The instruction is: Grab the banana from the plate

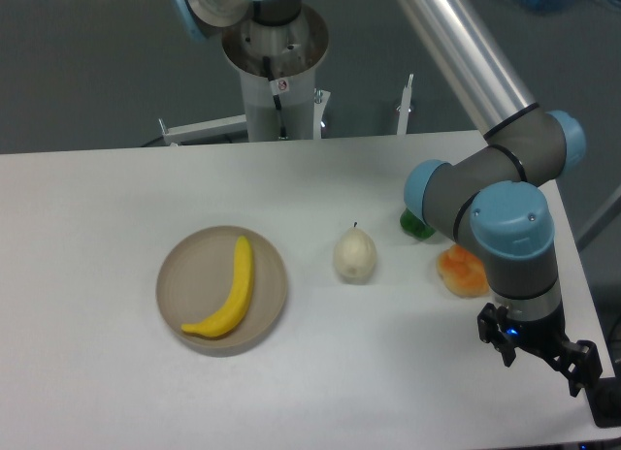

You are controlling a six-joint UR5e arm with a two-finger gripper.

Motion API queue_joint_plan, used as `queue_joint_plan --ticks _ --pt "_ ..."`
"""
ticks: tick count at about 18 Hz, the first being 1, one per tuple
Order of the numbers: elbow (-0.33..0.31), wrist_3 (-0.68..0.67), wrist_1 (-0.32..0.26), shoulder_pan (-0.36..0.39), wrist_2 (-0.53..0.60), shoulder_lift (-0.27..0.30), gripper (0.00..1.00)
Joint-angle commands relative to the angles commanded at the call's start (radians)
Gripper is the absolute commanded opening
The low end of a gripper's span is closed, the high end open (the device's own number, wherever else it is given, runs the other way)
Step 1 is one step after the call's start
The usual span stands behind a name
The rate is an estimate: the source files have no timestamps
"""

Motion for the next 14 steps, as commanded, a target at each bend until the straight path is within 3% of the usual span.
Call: queue_joint_plan --ticks 9,14 --pt "-0.025 -0.006 0.000 -0.003 0.002 0.003 1.00" --pt "-0.028 -0.112 -0.005 -0.032 0.006 0.020 1.00"
